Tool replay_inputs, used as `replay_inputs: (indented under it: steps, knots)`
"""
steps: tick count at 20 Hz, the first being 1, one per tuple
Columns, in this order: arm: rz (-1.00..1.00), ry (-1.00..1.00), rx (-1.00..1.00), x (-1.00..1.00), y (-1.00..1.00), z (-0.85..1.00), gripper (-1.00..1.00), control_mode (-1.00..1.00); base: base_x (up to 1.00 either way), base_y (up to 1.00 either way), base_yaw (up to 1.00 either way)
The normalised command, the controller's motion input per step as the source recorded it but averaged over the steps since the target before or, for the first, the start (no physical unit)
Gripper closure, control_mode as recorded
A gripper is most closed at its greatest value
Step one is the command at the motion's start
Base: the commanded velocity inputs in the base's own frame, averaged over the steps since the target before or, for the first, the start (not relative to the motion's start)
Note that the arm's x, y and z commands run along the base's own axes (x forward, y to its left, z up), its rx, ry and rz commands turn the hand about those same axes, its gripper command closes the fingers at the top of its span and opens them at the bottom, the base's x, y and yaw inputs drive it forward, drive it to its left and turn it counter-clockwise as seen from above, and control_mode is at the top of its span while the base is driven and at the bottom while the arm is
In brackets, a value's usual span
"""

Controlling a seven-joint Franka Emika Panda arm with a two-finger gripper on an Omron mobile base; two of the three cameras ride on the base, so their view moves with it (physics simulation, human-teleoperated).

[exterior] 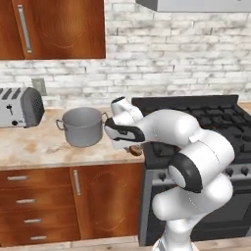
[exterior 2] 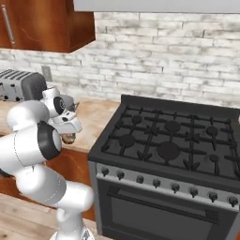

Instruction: Turn on the sink faucet. Then move the mushroom from the counter to the sink. Turn off the sink. Move the vegetable from the sink to the pot next to the stove. Finally move the pot to the front center burner.

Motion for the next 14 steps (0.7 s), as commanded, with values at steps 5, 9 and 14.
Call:
replay_inputs:
  steps: [5,9,14]
  knots:
    - [0.0,0.0,0.0,0.0,0.0,0.0,1.0,1.0,0.43,-0.04,-0.23]
    - [0.0,0.0,0.0,0.0,0.0,0.0,1.0,1.0,0.47,0.12,-0.21]
    - [0.0,0.0,0.0,0.0,0.0,0.0,1.0,1.0,0.42,0.38,-0.16]
